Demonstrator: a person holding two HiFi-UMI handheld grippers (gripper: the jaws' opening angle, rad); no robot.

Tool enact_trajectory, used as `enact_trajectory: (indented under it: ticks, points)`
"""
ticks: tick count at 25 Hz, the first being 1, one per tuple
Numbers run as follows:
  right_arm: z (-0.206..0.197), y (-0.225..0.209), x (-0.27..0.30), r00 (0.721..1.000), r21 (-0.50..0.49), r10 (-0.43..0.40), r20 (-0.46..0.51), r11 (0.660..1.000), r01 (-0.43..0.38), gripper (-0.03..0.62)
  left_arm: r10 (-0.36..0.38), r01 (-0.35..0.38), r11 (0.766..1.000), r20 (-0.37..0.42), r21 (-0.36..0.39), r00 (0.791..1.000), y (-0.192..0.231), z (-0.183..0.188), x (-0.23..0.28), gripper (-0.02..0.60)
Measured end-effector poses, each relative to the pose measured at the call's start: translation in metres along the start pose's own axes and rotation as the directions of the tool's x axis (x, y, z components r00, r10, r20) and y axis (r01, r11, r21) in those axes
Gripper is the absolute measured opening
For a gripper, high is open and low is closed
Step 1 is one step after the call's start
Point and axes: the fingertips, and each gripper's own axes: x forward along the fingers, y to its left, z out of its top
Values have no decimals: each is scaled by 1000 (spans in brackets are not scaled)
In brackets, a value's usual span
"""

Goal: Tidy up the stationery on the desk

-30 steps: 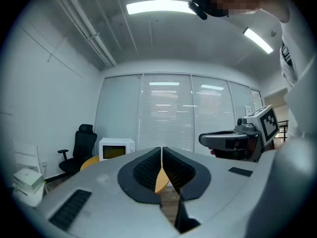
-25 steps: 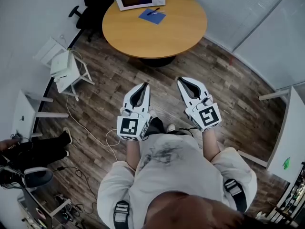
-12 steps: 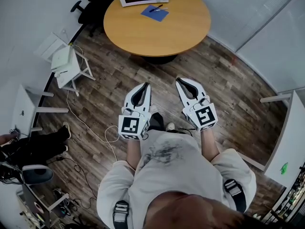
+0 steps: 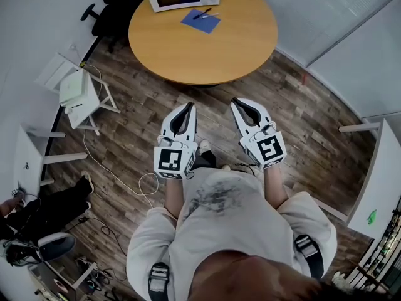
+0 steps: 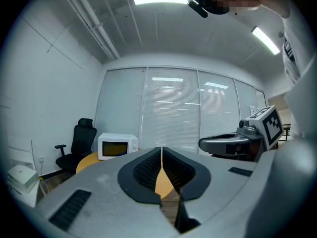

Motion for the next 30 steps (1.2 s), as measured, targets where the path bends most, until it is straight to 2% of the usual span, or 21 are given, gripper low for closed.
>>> enact_trajectory:
  ticks: [7, 15, 20, 25, 30]
  points:
    - [5, -11, 50, 999, -10, -48, -13, 999, 48, 70, -55, 55, 998, 3, -12, 998, 41, 5, 34, 17]
    - [11, -23, 85, 993, -24, -109, -48, 994, 108, 70, -99, 99, 995, 13, -27, 995, 68, 9, 59, 17]
    - [2, -38, 103, 994, -27, -92, -52, 995, 91, 69, -102, 102, 994, 4, -32, 995, 78, 5, 81, 17]
    - [-1, -58, 130, 998, -26, -58, -21, 998, 57, 70, -81, 81, 996, -6, -36, 997, 92, 2, 107, 17]
    - [-5, -86, 161, 999, -20, -29, -36, 999, 28, 70, -61, 60, 997, -18, -40, 998, 108, -1, 143, 17]
